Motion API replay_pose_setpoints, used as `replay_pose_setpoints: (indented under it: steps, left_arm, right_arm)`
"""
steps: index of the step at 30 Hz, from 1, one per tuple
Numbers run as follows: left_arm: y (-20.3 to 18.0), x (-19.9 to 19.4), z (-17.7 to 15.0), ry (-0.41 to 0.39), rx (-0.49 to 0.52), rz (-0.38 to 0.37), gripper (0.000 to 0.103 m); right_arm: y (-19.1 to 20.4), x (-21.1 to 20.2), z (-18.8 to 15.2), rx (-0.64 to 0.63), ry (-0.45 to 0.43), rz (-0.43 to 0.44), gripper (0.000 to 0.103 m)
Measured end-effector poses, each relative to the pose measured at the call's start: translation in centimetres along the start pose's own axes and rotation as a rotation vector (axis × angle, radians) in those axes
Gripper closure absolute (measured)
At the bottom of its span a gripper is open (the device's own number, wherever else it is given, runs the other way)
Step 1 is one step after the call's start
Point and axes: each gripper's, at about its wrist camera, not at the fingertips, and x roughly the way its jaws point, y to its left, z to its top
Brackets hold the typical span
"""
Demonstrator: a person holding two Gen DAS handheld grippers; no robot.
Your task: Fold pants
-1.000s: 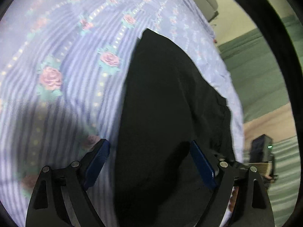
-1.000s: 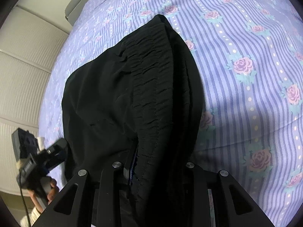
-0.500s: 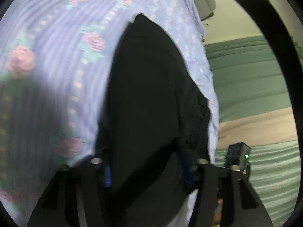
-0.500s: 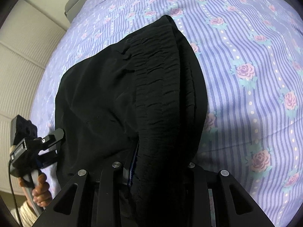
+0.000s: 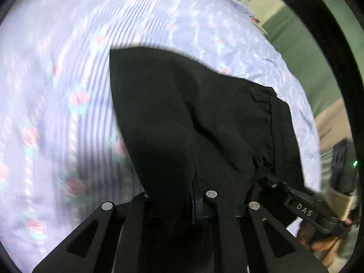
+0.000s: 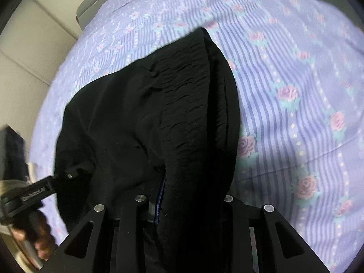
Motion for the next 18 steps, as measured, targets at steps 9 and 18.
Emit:
replay_pose_setpoints:
  steps: [9,18]
  left_arm:
    - [-1.0,-6.2,-0.8,-0.123,0.132,0.062,0.092]
    - [4.3,-15.0,-2.5,-0.227,0.128,0.035,0.092]
  right_arm:
    - [3.4,-5.1,-1.9,-0.069,-0.101,-0.031,0.076]
    - [10.7,-9.9,-5.1,-0.13,-0.173,-0.006,0.076]
